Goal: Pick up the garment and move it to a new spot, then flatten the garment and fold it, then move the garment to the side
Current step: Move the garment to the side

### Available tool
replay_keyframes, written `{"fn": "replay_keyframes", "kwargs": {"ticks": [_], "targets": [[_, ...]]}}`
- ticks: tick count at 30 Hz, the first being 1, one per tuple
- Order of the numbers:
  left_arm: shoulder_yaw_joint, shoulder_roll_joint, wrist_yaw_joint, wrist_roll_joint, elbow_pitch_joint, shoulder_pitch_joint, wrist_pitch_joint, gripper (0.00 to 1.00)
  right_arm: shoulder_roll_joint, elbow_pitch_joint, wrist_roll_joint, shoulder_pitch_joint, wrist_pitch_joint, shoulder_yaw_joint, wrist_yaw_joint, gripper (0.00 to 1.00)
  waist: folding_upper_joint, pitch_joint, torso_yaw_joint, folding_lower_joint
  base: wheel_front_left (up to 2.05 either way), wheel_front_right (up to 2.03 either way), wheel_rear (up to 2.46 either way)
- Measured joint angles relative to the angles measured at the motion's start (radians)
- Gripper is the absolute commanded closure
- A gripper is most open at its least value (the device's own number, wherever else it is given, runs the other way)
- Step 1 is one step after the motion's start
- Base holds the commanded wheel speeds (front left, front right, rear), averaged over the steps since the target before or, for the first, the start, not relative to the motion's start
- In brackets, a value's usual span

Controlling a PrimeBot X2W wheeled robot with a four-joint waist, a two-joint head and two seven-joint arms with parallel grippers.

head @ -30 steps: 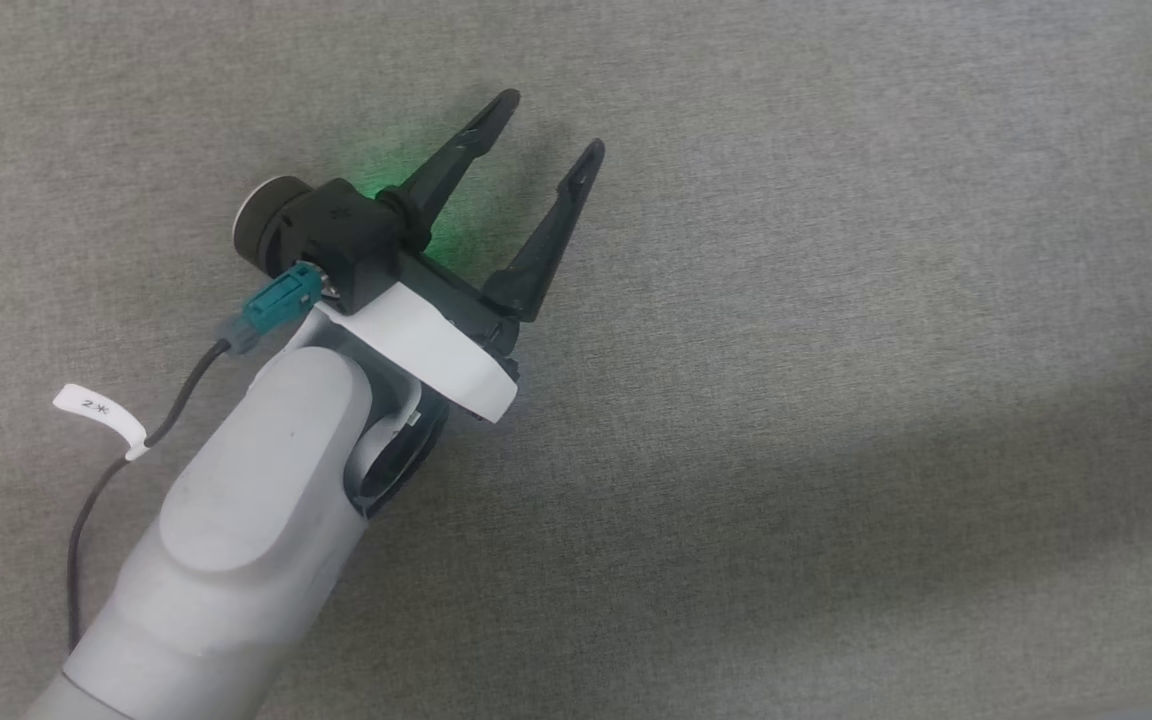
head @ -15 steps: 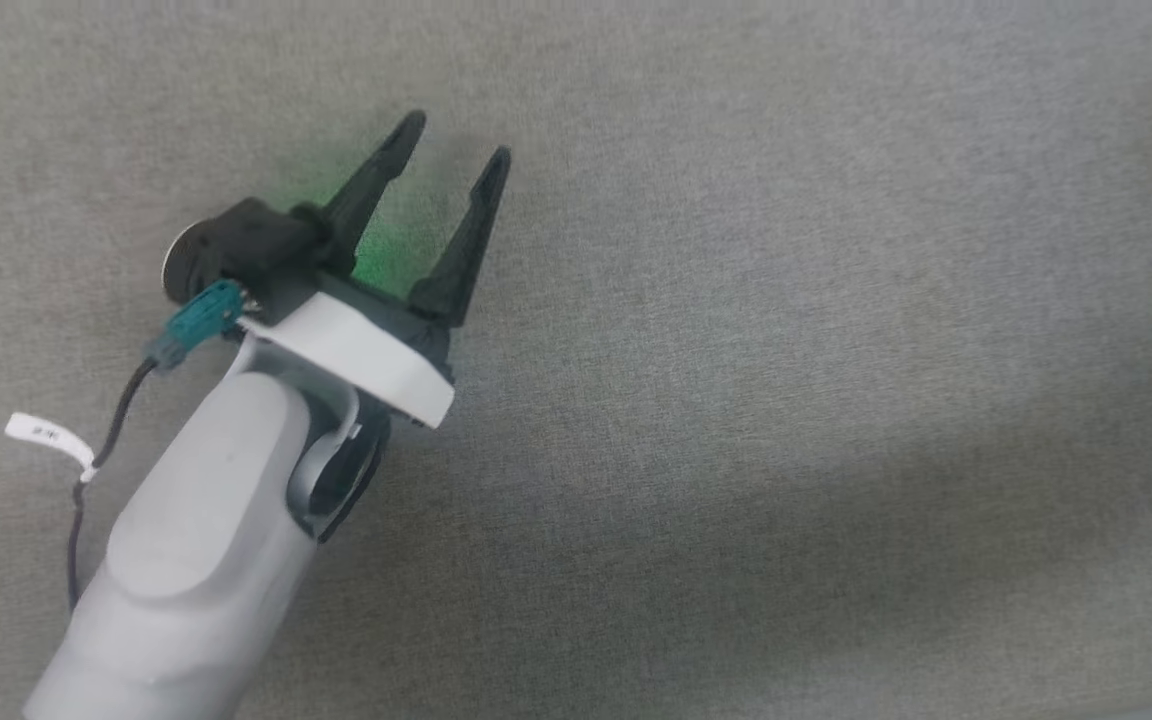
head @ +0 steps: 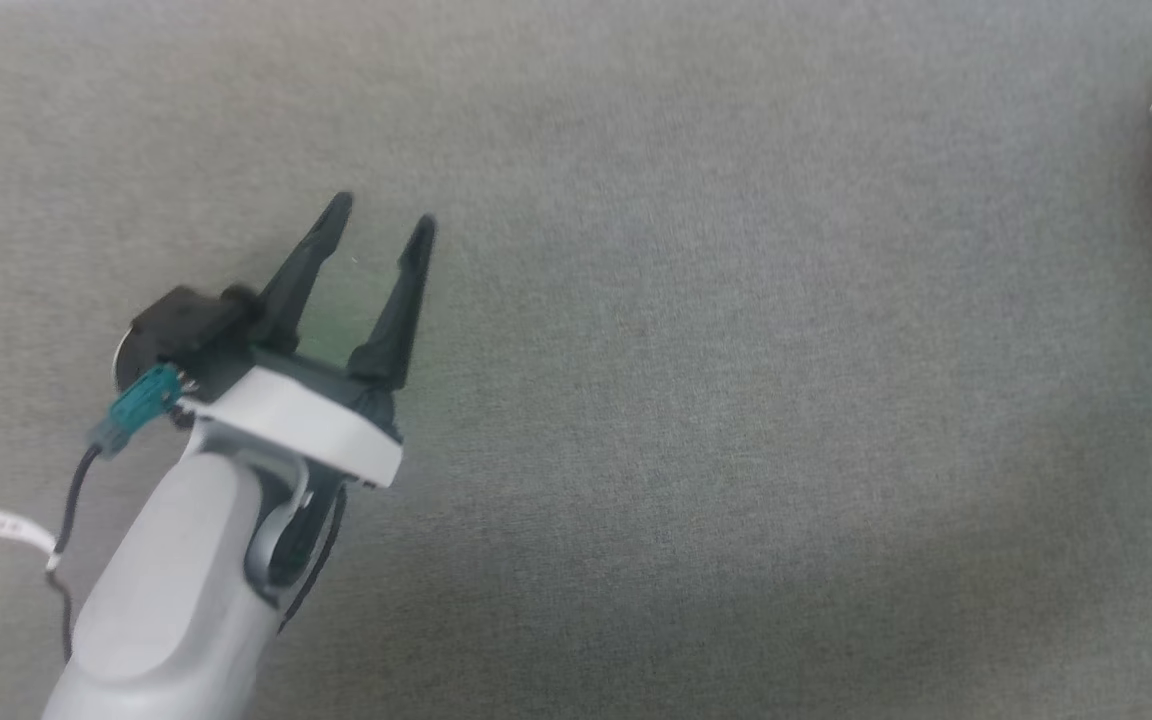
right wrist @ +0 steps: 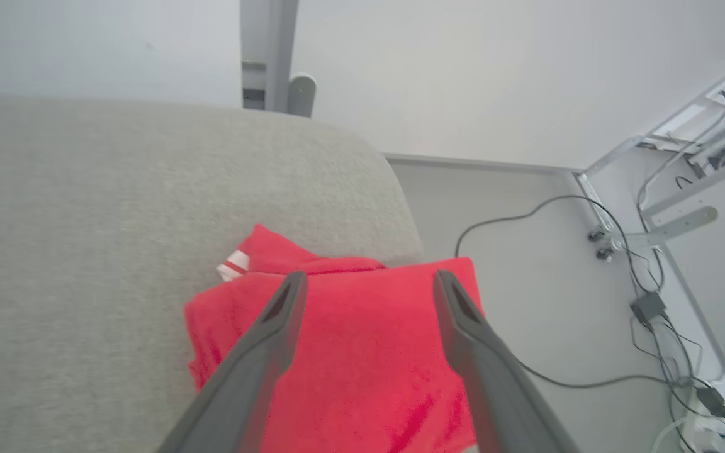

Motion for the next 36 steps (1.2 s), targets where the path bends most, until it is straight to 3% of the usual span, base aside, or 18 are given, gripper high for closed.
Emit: {"fn": "replay_keyframes", "kwargs": {"ticks": [12, 25, 29, 36], "targets": [[0.127, -0.011, 0.001, 0.031, -0.041, 0.169, 0.0, 0.0, 0.096, -0.087, 0.083, 0.16, -0.169, 0.001, 0.0, 0.0, 0.0, -0.161, 0.046, 0.0, 0.0, 0.0, 0.0], [0.319, -0.036, 0.006, 0.095, -0.076, 0.364, 0.0, 0.0, 0.144, -0.227, 0.093, 0.43, -0.34, 0.002, 0.0, 0.0, 0.0, -0.311, 0.104, 0.0, 0.0, 0.0, 0.0], [0.366, -0.043, 0.005, 0.103, -0.085, 0.421, 0.0, 0.0, 0.163, -0.289, 0.062, 0.505, -0.347, -0.048, 0.0, 0.0, 0.0, -0.338, 0.119, 0.0, 0.0, 0.0, 0.0], [0.409, -0.048, 0.002, 0.102, -0.094, 0.508, 0.0, 0.0, 0.218, -0.458, -0.05, 0.672, -0.349, -0.228, 0.0, 0.0, 0.0, -0.372, 0.133, 0.0, 0.0, 0.0, 0.0]]}}
